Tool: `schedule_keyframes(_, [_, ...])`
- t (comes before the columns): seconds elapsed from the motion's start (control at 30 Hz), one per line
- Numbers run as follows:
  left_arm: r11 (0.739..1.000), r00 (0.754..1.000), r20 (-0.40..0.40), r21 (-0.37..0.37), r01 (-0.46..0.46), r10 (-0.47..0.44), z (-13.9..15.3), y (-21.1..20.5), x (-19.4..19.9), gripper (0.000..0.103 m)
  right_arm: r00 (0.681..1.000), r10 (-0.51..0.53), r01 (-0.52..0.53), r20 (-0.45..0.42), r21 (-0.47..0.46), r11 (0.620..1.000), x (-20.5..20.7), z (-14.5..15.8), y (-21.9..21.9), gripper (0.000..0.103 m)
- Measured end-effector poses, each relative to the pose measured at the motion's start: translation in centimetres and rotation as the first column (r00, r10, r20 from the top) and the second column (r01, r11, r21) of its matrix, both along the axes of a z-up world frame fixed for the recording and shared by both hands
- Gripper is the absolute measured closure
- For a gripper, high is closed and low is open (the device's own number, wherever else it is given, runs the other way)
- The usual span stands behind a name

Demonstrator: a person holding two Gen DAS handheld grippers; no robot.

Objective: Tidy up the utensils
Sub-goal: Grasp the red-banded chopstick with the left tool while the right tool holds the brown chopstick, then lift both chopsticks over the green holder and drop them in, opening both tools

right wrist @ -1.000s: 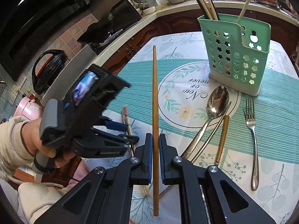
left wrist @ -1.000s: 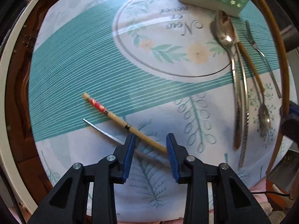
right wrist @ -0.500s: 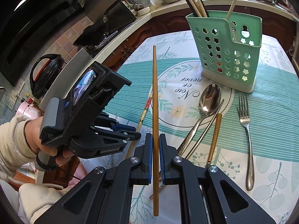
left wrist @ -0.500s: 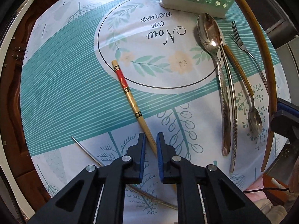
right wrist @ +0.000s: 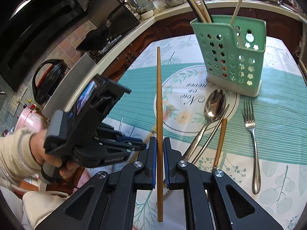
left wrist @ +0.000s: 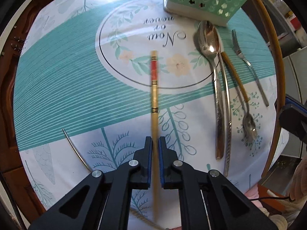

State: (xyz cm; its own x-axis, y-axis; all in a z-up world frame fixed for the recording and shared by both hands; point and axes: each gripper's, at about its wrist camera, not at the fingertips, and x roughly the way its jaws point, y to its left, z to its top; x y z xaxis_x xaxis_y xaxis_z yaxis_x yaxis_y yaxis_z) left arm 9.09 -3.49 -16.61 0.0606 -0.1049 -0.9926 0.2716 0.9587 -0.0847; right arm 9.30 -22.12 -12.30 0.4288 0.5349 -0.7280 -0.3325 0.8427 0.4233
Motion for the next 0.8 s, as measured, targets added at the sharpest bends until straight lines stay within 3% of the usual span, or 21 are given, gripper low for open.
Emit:
schedule_keyframes(0.27, [0.989, 0.987, 0.139, -0.134, -0.066, 0.085, 5.7, 2.0, 0.2, 0.099, 0.996, -0.064, 0.063, 0.055, 0.018, 0.998, 0.3, 2.7, -1.9, 0.097])
schedule_keyframes(0.47, [0.96, 0.957, 0.241, -0.261, -0.097, 0.162, 11.2, 1.3, 1.7, 0.099, 0.98, -0.137, 0.133, 0.147, 0.033, 0.991, 1.2, 5.8, -3.1, 0.097])
schedule_keyframes(0.67, [0.93, 0.874, 0.425, -0.359, -0.075, 0.234, 18.0, 0.3, 4.1, 0.099, 0.929, -0.238, 0.228, 0.284, 0.068, 0.971, 4.6, 10.2, -5.0, 0.097])
schedule_keyframes(0.8, [0.91, 0.782, 0.545, -0.409, -0.069, 0.304, 22.4, -0.5, 6.5, 0.099, 0.881, -0.315, 0.293, 0.353, 0.117, 0.949, 8.0, 12.1, -6.5, 0.097])
